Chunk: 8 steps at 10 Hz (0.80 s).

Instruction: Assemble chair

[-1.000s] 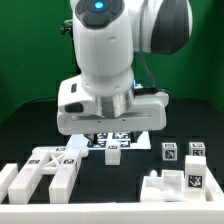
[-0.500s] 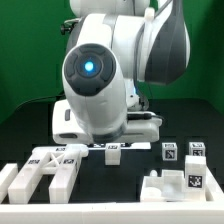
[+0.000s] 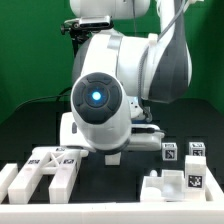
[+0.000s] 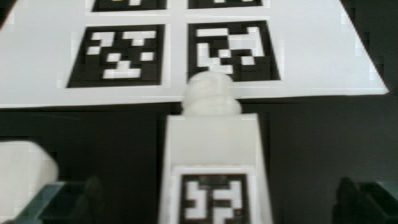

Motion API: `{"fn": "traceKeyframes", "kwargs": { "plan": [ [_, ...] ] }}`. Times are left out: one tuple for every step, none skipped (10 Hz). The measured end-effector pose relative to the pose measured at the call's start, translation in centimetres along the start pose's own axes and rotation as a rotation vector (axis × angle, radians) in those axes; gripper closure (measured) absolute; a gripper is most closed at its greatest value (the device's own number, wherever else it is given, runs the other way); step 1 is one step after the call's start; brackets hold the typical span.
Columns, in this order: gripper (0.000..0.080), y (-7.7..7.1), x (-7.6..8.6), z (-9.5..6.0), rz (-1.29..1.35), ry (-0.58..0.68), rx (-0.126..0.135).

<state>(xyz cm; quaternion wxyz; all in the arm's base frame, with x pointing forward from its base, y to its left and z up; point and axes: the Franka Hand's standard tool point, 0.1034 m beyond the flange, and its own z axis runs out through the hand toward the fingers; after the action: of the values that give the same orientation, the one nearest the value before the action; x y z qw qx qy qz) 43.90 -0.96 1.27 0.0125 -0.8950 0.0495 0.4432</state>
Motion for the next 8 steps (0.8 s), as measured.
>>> {"fn": "traceKeyframes", "kwargs": {
  "plan": [
    [0.0151, -0.18, 0.23, -0.04, 0.011, 0.008, -0.002],
    [0.0151, -0.08, 0.22, -0.03, 0.012, 0.008, -0.001],
    [0.0151, -0.01, 0.22, -0.03, 0.014, 0.008, 0.0],
    [0.0263, 0.05, 0.22, -0.03, 0.015, 0.008, 0.001],
    [0.0462, 0.09, 0.22, -0.03, 0.015, 0.008, 0.002],
    [0.0462, 0.13, 0.21, -0.05, 0.016, 0.008, 0.003],
    [0.0515, 0.18, 0.22, -0.05, 0.017, 0.008, 0.004],
    [0.0515, 0.21, 0.22, -0.05, 0.017, 0.007, 0.005]
  ]
}}
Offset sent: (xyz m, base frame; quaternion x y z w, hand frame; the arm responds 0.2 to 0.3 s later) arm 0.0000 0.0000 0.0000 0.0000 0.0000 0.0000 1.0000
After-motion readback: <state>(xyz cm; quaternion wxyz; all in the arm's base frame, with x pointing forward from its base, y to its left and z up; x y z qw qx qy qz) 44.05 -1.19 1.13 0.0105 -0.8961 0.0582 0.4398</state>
